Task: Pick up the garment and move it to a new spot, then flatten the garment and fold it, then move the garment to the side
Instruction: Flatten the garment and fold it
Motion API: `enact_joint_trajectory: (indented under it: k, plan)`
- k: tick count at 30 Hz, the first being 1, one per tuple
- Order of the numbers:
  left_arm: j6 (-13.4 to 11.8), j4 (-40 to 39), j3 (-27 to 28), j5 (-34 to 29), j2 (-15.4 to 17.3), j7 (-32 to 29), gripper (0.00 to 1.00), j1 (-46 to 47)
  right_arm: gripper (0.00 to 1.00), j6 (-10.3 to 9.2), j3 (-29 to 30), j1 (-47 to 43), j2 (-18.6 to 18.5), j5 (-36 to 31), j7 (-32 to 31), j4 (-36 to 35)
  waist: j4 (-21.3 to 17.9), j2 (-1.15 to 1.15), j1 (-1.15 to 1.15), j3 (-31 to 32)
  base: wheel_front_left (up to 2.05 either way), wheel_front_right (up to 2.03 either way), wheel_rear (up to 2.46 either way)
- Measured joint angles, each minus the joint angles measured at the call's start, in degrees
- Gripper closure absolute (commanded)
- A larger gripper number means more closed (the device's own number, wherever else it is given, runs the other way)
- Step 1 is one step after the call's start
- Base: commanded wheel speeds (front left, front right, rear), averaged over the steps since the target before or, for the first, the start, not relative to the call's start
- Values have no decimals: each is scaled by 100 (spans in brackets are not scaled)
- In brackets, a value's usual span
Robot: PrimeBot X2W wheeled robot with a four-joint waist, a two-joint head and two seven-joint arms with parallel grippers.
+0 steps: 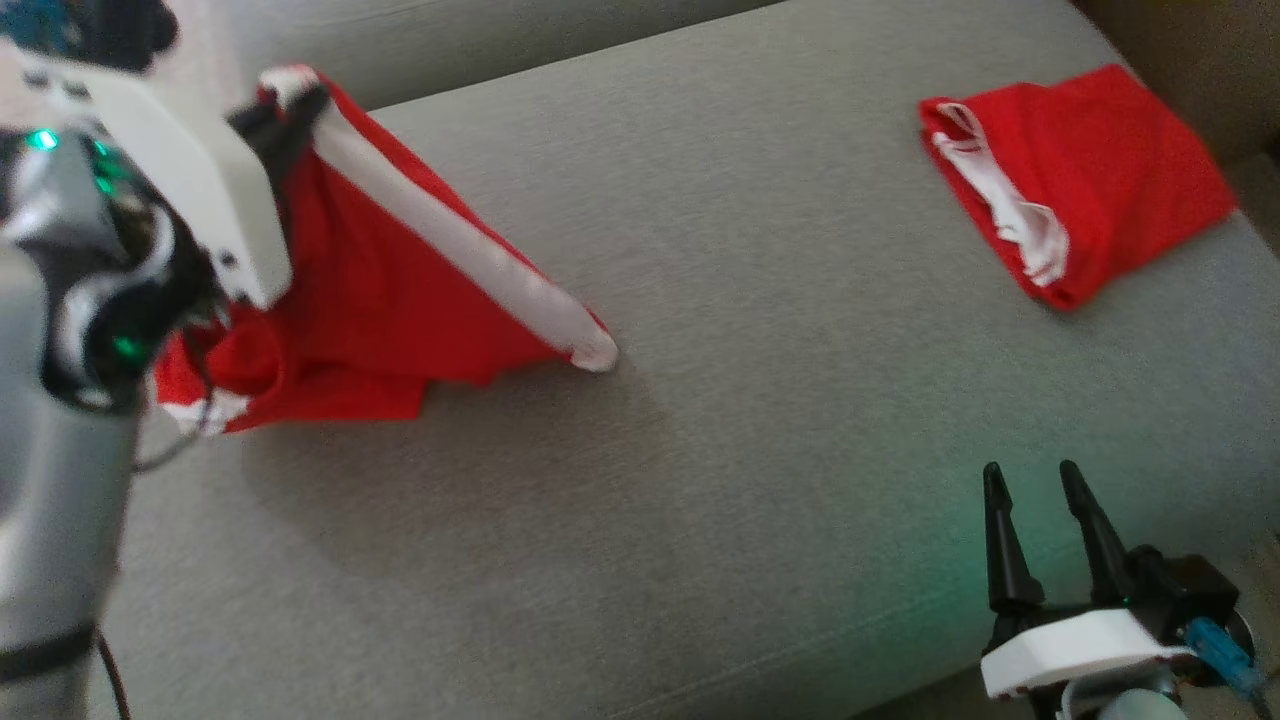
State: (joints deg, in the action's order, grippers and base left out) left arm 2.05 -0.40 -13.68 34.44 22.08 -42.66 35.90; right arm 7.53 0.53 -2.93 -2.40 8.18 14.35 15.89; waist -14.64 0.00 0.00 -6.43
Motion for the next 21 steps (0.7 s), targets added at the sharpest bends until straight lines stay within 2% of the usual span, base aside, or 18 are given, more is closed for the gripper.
enact_joint_trajectory:
  k: [5, 8, 15, 21]
  plan:
    - [104, 508, -27, -101, 146, -92, 100, 659, 0, 0, -57, -1, 0, 37, 0, 69, -355, 0, 0, 36, 0, 0, 0]
    - [191, 890, -65, -269, 163, 75, 100, 1073, 0, 0, -96, -1, 0, 42, 0, 99, -586, 0, 0, 58, 0, 0, 0]
    - [374, 1972, -263, -598, 13, 1077, 100, 2195, 0, 0, -156, -2, 0, 42, 0, 129, -1100, 0, 0, 81, 0, 0, 0]
    - [409, 2308, -399, -619, -319, 1756, 100, 2366, 0, 0, -59, -9, -1, 91, 0, 129, -1131, 0, 0, 68, 0, 0, 0]
